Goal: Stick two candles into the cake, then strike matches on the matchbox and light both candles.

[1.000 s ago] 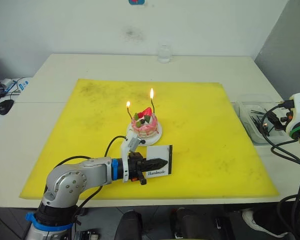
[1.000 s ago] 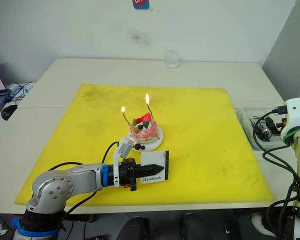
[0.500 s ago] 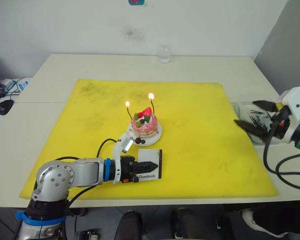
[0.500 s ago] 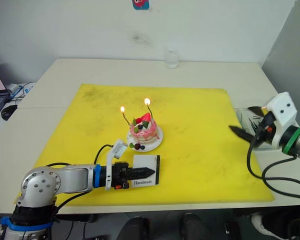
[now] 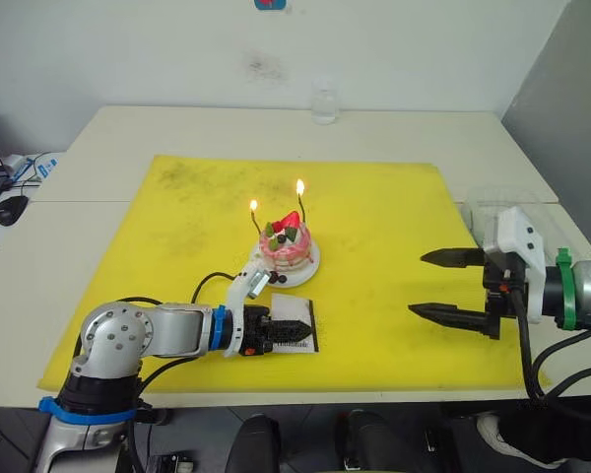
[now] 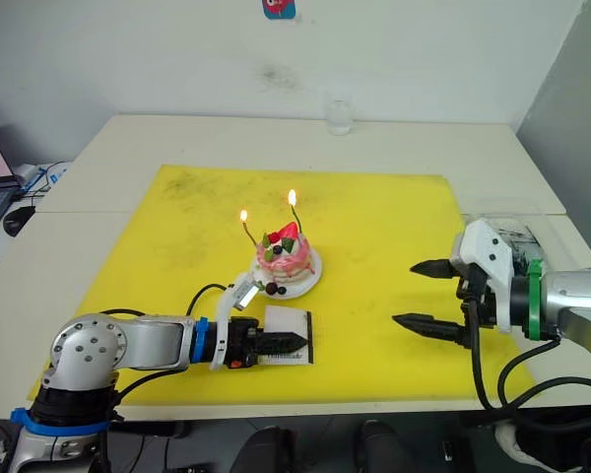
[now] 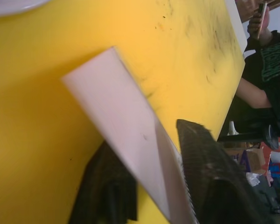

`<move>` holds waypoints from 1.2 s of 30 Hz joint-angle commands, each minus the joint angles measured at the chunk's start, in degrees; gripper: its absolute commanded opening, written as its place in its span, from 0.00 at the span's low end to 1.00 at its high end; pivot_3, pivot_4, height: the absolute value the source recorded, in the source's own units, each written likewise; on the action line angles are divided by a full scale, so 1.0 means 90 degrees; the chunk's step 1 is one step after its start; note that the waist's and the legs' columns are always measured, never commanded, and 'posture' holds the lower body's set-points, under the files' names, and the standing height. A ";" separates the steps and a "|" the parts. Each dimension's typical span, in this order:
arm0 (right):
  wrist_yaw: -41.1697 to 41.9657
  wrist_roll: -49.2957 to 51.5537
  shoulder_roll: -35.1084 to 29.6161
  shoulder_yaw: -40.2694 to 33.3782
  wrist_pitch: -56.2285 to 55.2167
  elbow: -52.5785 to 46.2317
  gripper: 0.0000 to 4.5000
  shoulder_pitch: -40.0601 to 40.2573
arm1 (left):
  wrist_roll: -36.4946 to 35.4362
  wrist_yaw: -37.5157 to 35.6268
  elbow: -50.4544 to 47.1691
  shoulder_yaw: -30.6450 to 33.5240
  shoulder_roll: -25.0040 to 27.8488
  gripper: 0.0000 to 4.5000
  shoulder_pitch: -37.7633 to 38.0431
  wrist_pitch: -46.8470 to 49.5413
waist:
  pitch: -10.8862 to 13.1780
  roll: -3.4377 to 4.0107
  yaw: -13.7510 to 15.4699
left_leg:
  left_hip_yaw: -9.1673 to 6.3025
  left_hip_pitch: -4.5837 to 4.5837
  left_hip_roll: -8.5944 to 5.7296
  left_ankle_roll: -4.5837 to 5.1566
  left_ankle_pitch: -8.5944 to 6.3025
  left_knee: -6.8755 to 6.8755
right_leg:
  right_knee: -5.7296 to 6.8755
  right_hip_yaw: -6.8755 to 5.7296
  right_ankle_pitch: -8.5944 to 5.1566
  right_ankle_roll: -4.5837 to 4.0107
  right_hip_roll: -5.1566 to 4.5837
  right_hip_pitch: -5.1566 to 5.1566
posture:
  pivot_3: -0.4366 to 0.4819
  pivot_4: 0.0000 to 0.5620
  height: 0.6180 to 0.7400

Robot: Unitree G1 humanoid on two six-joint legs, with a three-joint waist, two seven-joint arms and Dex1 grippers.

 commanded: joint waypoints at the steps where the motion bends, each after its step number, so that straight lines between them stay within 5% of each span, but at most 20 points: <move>1: -0.0045 0.0116 -0.0086 0.0018 -0.0087 -0.0210 1.00 -0.0086 | -0.0056 0.0008 -0.0266 0.0112 0.0151 0.66 0.0058 0.0019 | 0.0000 0.0000 -0.0002 | 0.0000 0.0001 0.0001 0.0000 0.0000 0.0000 | 0.0001 0.0000 0.0000 0.0000 0.0000 0.0000 | 0.48 0.27 1.00; 6: -0.0010 0.0033 -0.0168 0.0146 -0.0185 -0.0259 1.00 -0.0085 | -0.0182 -0.0064 -0.0501 0.0209 0.0459 0.99 0.0071 0.0014 | 0.0000 0.0000 -0.0004 | 0.0000 0.0002 0.0001 0.0000 0.0000 0.0002 | 0.0004 0.0000 0.0000 0.0000 0.0000 0.0000 | 0.48 0.27 1.00; 16: -0.0035 -0.0172 -0.0336 0.0016 -0.0476 -0.0216 1.00 -0.0074 | -0.0575 -0.0896 -0.1211 0.1192 0.2168 1.00 0.0357 -0.0175 | 0.0004 -0.0005 -0.0005 | 0.0003 0.0000 0.0004 0.0000 0.0000 0.0000 | -0.0001 0.0002 0.0000 -0.0001 -0.0003 -0.0004 | 0.48 0.27 1.00; 18: -0.0020 -0.0391 -0.0397 -0.0058 -0.0731 -0.0125 1.00 -0.0029 | -0.0107 -0.1644 -0.1420 0.1626 0.2778 1.00 0.0748 -0.0460 | 0.0006 -0.0005 -0.0005 | 0.0006 0.0000 0.0005 -0.0001 0.0000 -0.0002 | -0.0002 0.0003 -0.0001 -0.0002 -0.0004 -0.0006 | 0.48 0.27 1.00; 21: 0.0098 -0.0872 -0.0435 -0.0245 -0.1434 0.0053 1.00 0.0097 | 0.1680 -0.3176 -0.1469 0.2144 0.3658 1.00 0.1807 -0.2034 | 0.0008 -0.0001 -0.0003 | 0.0011 0.0000 0.0005 -0.0002 -0.0001 -0.0009 | -0.0004 0.0005 -0.0006 -0.0010 -0.0006 -0.0014 | 0.48 0.27 1.00; 26: 0.0898 -0.1082 -0.0717 -0.0662 -0.2313 0.0546 1.00 0.0151 | 0.4085 -0.4666 -0.0577 0.3072 0.3797 1.00 0.3104 -0.4855 | 0.0020 0.0018 0.0029 | 0.0014 0.0004 0.0006 -0.0002 0.0000 -0.0019 | -0.0001 -0.0002 -0.0031 -0.0055 -0.0025 -0.0020 | 0.48 0.27 1.00; 36: 0.2218 -0.0642 -0.1462 -0.0999 -0.2395 0.1546 1.00 -0.0179 | 0.4831 -0.5526 0.0068 0.3436 0.3480 1.00 0.3042 -0.6020 | 0.0022 0.0018 0.0068 | 0.0037 0.0000 0.0016 0.0008 -0.0006 -0.0039 | -0.0008 0.0005 -0.0028 -0.0044 -0.0051 -0.0030 | 0.48 0.27 1.00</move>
